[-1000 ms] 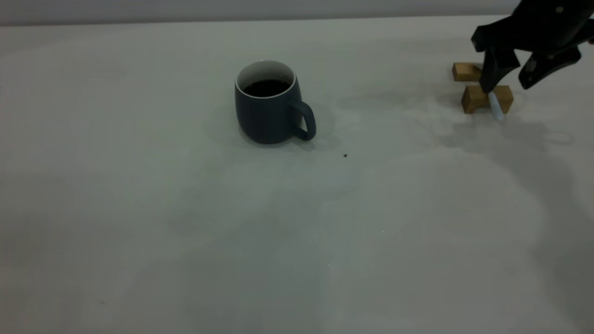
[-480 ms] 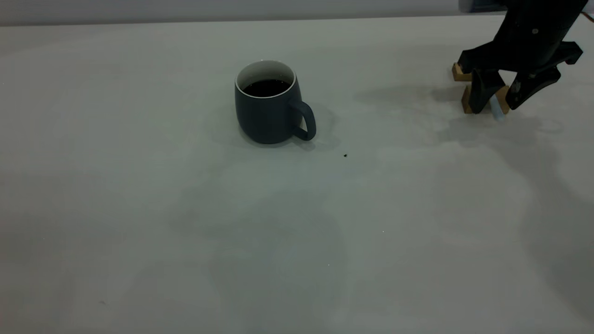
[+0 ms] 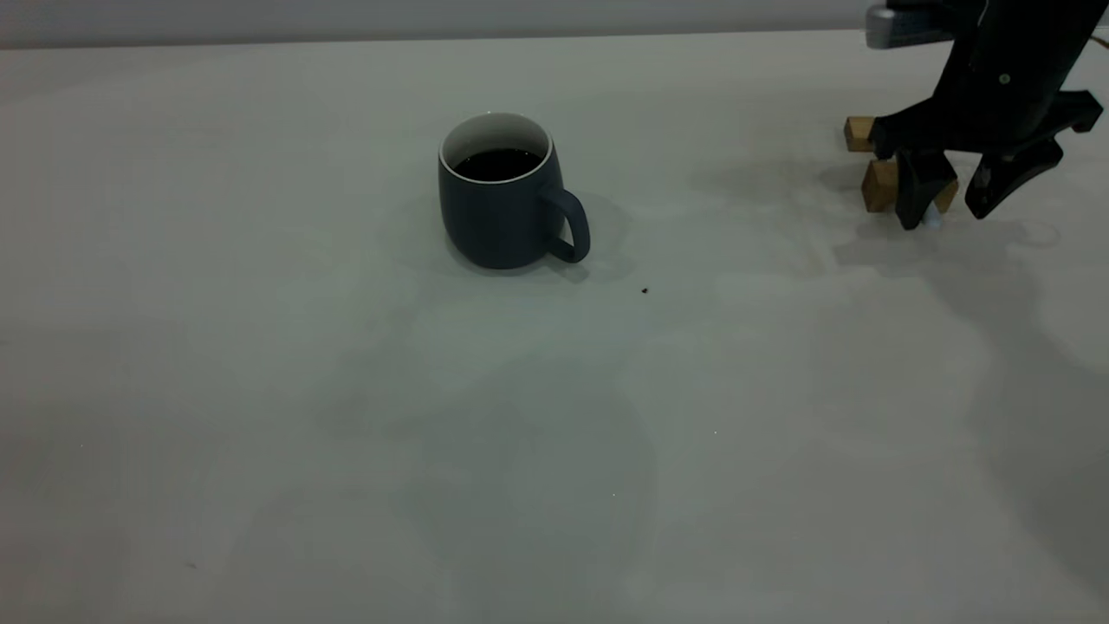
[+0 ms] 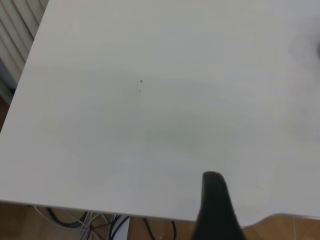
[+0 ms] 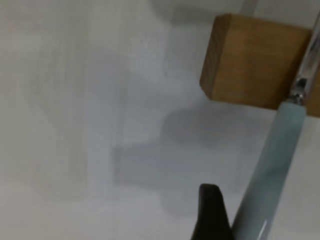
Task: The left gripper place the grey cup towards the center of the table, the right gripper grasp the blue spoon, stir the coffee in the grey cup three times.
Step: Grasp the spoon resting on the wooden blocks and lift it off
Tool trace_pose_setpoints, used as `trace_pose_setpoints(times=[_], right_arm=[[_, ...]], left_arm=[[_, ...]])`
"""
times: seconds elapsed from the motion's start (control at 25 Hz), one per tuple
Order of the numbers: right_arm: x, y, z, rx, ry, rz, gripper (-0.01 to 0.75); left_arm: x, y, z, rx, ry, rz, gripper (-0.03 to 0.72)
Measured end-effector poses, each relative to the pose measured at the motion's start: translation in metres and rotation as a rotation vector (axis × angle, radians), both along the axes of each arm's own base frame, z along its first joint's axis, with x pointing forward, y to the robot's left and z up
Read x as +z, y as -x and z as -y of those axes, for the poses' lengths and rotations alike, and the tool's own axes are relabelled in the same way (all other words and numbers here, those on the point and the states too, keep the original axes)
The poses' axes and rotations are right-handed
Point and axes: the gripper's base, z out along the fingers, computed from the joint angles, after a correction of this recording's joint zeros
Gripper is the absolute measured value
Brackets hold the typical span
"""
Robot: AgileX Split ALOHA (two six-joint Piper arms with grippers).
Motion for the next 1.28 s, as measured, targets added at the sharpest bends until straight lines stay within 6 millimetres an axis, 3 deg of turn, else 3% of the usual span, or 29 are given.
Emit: trace_pose_setpoints(times=[0.44,0.56,0.8,0.92,1.04,1.28], right_arm=[[-0.006,-0.002,0.000,0.000,-0.002,0.021,0.562],[-0.006,-0.002,0.000,-0.002,-0.002,0.022,0.481],[-0.006,-0.002,0.000,-0.029,-0.011,0.022,0.181],[-0.004,-0.002,-0.001,-0.044,-0.021,0.024,0.145],[0.010,-0.005,-0.002,-0.050,-0.028,0.028,0.145],[0.069,-0.013,-0.007,-0.091,-0.088,0.054,0.145]], left_arm=[[0.000,0.000,0.000,0.000,0.000,0.000,0.585],[0.000,0.000,0.000,0.000,0.000,0.000,0.585],[0.000,0.000,0.000,0.000,0.000,0.000,0.585],[0.000,0.000,0.000,0.000,0.000,0.000,0.585],[0.000,0.000,0.000,0.000,0.000,0.000,0.585],[0.000,0.000,0.000,0.000,0.000,0.000,0.585]])
